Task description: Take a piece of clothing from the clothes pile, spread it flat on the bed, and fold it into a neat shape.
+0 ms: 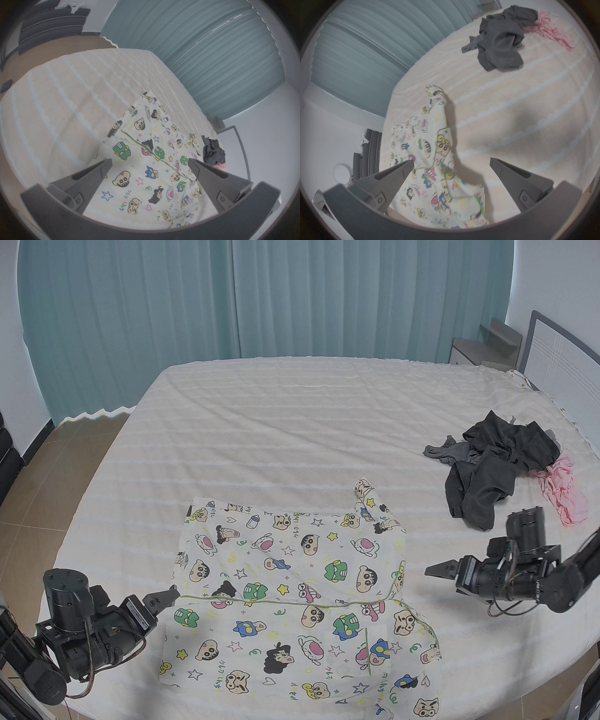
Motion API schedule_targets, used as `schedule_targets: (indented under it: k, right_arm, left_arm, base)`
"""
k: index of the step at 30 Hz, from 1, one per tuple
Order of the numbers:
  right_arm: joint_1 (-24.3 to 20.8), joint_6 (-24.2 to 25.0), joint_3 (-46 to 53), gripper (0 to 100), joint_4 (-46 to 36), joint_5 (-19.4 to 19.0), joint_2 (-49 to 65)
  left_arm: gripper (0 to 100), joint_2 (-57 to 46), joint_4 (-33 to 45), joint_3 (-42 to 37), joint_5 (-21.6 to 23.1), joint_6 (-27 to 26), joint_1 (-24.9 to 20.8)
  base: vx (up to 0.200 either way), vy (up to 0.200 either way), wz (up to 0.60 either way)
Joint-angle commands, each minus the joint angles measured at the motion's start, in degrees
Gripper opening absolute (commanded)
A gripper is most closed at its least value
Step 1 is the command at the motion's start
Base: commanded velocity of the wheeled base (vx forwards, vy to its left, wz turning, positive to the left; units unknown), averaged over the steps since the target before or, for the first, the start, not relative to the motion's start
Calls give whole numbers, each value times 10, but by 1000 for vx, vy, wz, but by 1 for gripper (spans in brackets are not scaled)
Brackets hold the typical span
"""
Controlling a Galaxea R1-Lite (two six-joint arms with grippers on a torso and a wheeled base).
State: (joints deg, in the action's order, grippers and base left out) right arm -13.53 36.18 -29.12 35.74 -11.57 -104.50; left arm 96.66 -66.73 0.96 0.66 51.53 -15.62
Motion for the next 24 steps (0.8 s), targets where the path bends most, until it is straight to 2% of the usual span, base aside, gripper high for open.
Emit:
schedule_targets:
  k: [1, 14, 20, 24]
  right_arm:
    - [6, -2, -96, 100, -5, 4, -173]
    - [1, 6, -98, 100, -46, 7, -179]
    - [-1, -13, -106, 100, -66, 62, -185]
    - [-28, -47, -116, 100, -67, 80, -187]
  left_arm:
    - [100, -68, 37, -5, 38, 9, -2]
    - [100, -45, 35, -5, 36, 8, -2]
    - [100, -44, 35, -5, 34, 8, -2]
    - [100, -44, 35, -5, 33, 8, -2]
  base:
    - [0, 0, 0]
    - [0, 0, 0]
    - [0, 0, 0]
    - [0, 0, 0]
